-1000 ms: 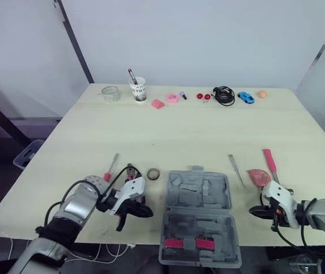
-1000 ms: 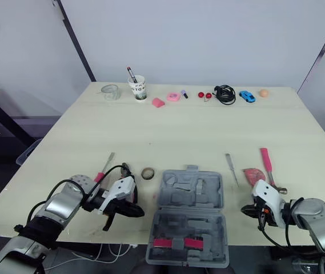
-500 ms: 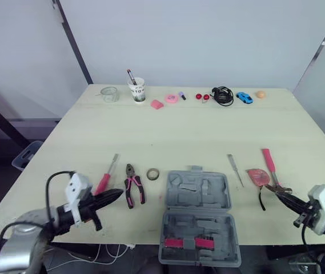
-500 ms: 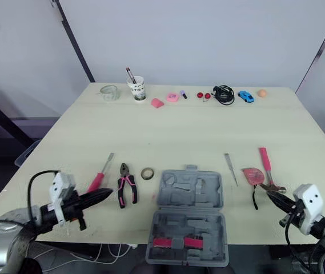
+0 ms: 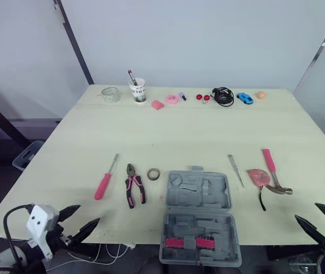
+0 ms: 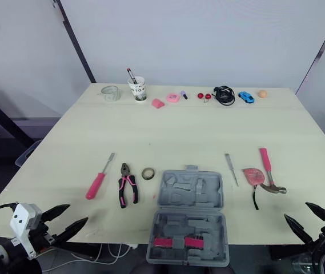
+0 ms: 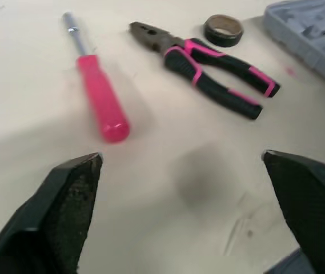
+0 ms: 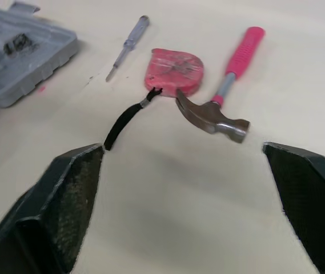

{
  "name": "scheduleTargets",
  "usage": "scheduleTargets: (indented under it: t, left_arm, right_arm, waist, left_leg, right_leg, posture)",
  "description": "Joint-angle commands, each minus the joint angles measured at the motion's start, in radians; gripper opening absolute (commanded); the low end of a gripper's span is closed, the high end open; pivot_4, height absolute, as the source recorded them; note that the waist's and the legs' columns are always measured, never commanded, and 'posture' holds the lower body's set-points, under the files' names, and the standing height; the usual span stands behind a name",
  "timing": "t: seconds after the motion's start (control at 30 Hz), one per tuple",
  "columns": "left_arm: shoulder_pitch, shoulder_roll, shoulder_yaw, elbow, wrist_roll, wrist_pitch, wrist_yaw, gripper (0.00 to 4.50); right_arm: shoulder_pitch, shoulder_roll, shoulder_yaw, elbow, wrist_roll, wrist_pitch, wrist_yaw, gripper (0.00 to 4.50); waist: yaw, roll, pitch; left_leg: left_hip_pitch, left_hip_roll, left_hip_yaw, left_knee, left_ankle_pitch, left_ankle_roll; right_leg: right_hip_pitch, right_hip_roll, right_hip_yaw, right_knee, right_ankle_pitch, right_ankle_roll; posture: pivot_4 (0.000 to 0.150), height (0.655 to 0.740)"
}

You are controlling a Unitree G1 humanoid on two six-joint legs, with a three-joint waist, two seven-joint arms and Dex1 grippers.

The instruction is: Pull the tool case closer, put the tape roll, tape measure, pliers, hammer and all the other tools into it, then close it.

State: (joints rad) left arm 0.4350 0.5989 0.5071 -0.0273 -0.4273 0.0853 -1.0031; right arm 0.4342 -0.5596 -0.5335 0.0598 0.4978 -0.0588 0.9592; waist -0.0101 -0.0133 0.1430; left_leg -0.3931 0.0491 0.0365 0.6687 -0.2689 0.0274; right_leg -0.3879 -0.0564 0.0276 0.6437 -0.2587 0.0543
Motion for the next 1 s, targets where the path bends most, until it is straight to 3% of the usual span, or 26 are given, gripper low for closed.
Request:
scheduleTargets:
  t: [0.03, 0.17, 0.43, 0.63, 0.83, 1.0]
  left_arm:
    - [0.002, 0.012, 0.018, -0.009, -0.016, -0.019, -0.003, 4.49]
    - [-0.018, 0.042, 0.001, 0.011, 0.006, -0.027, -0.012, 4.49]
    - [-0.127, 0.267, -0.122, -0.082, 0.145, 0.056, -0.025, 4.49]
    - [-0.293, 0.424, -0.275, -0.144, 0.2, 0.184, -0.074, 4.49]
    - [-0.59, 0.527, -0.529, -0.174, 0.339, 0.253, -0.164, 4.49]
    - [-0.901, 0.475, -0.75, -0.149, 0.477, 0.311, -0.242, 4.49]
  right_arm:
    - [0.016, 0.003, -0.04, -0.012, 0.027, -0.011, -0.002, 4.5]
    - [0.014, 0.0, -0.033, -0.05, 0.048, 0.014, -0.01, 4.5]
    - [-0.104, -0.08, 0.056, -0.332, 0.175, 0.253, -0.028, 4.5]
    - [-0.249, -0.136, 0.162, -0.431, 0.225, 0.389, -0.028, 4.5]
    - [-0.359, -0.155, 0.262, -0.431, 0.225, 0.414, 0.047, 4.5]
    - [-0.43, -0.15, 0.316, -0.379, 0.195, 0.387, 0.108, 4.5]
  waist:
    - [0.0, -0.001, 0.0]
    - [0.0, -0.001, 0.0]
    - [-0.002, -0.002, -0.001]
    - [0.003, -0.001, 0.0]
    - [0.013, -0.004, 0.002]
    - [0.024, -0.006, 0.003]
  left_leg:
    - [0.0, 0.0, 0.0, 0.0, 0.0, 0.0]
    - [-0.001, 0.0, 0.001, 0.0, 0.0, 0.0]
    - [-0.001, 0.001, 0.003, -0.001, 0.0, 0.0]
    - [-0.004, 0.0, 0.004, -0.002, 0.0, 0.0]
    - [-0.005, -0.004, 0.009, -0.002, 0.0, 0.0]
    - [-0.005, -0.004, 0.009, -0.001, 0.0, 0.0]
  right_leg:
    - [0.0, 0.0, 0.0, 0.0, 0.0, 0.0]
    - [-0.002, -0.001, 0.0, 0.0, 0.0, 0.0]
    - [-0.003, -0.001, 0.001, 0.0, 0.0, -0.001]
    - [-0.006, 0.0, 0.001, 0.0, 0.001, 0.0]
    - [-0.006, 0.001, 0.001, 0.0, 0.001, 0.0]
    - [-0.006, 0.005, 0.002, 0.001, 0.002, 0.003]
  posture:
    - [0.15, 0.74]
    - [0.15, 0.74]
    - [0.15, 0.74]
    - [0.15, 0.74]
    - [0.15, 0.74]
    - [0.15, 0.74]
